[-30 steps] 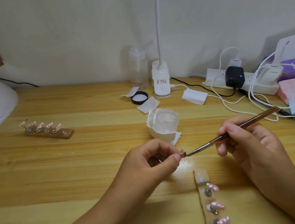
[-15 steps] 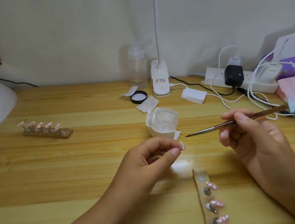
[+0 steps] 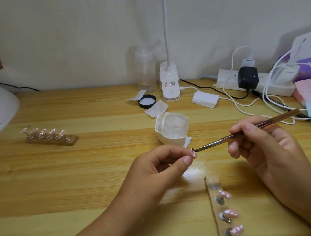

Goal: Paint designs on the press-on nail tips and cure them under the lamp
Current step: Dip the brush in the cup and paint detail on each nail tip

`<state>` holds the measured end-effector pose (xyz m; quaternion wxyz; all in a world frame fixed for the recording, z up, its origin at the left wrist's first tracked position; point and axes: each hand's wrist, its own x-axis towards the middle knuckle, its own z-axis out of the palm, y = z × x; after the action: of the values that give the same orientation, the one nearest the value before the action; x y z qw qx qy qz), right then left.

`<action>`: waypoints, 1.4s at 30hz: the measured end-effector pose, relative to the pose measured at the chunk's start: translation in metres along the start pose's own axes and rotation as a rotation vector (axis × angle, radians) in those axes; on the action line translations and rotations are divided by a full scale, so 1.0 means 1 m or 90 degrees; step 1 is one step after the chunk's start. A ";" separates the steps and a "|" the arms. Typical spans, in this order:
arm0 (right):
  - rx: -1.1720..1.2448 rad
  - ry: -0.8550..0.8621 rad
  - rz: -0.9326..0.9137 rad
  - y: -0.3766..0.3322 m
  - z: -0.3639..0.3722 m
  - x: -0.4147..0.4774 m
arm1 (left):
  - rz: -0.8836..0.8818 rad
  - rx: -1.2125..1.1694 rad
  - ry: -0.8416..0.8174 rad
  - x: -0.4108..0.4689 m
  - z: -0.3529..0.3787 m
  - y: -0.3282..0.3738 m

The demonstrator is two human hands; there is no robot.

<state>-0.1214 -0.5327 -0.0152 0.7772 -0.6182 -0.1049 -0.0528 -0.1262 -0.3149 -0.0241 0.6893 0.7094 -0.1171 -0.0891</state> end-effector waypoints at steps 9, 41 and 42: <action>-0.029 -0.028 0.014 0.001 0.001 -0.001 | 0.002 -0.030 0.008 0.000 0.001 0.003; 0.019 0.013 -0.029 0.004 -0.004 0.003 | 0.000 0.001 -0.002 -0.002 0.001 0.002; 0.014 0.009 -0.030 0.004 -0.005 0.003 | 0.000 0.004 -0.003 -0.002 0.001 0.002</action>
<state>-0.1169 -0.5361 -0.0196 0.7831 -0.6067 -0.1147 -0.0746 -0.1281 -0.3153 -0.0226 0.6869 0.7112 -0.1191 -0.0904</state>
